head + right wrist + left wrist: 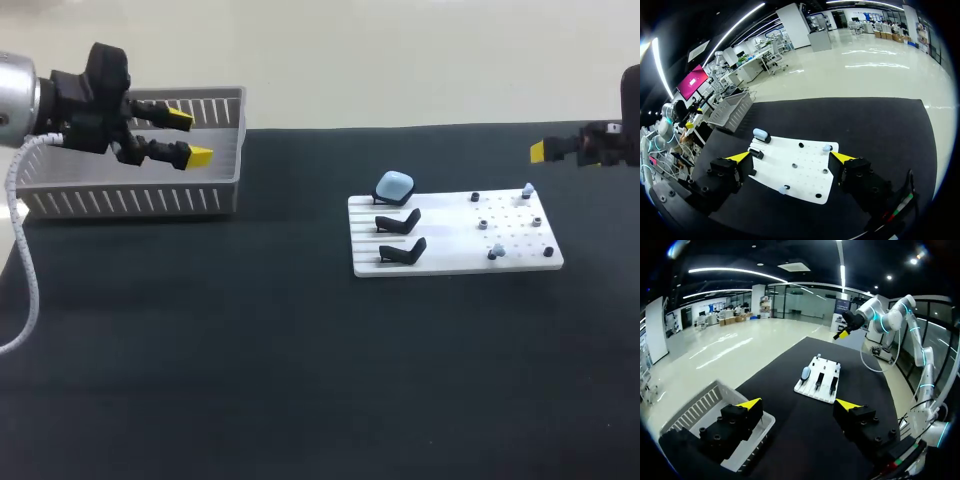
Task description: Pick up each earbud case from the left stands, insert the matching earbuds, close the lid, and place the case in the box.
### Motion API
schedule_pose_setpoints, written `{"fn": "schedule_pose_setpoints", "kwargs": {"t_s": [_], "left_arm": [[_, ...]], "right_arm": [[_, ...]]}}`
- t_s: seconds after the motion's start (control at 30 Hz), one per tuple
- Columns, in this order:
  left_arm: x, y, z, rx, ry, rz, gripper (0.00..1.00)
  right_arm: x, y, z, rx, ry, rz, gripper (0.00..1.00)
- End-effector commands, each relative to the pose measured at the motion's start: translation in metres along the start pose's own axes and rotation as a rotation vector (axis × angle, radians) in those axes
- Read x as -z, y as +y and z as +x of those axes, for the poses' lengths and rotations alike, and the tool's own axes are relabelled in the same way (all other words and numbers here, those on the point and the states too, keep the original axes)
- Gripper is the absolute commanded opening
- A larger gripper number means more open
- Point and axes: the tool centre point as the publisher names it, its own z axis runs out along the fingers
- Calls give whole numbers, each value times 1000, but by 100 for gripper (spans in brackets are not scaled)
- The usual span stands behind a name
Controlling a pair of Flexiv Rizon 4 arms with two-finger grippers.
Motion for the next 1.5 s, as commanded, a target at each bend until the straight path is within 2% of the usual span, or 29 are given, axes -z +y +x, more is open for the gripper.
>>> {"fn": "schedule_pose_setpoints", "kwargs": {"t_s": [0.03,0.37,0.43,0.57,0.83,1.07,1.5], "left_arm": [[-4,7,0,-2,0,103,100],[-4,7,0,-2,0,103,100],[-13,7,9,24,-3,106,100],[-28,4,9,-42,-38,127,100],[-68,12,5,-118,-17,260,100],[-103,19,7,-143,9,306,100],[-134,10,12,-196,-2,382,100]], "right_arm": [[0,0,0,0,0,2,100],[0,0,0,0,0,2,100],[0,0,0,0,0,2,100],[0,0,0,0,0,2,100],[0,0,0,0,0,2,100],[0,0,0,0,0,2,100],[0,0,0,0,0,2,100]]}}
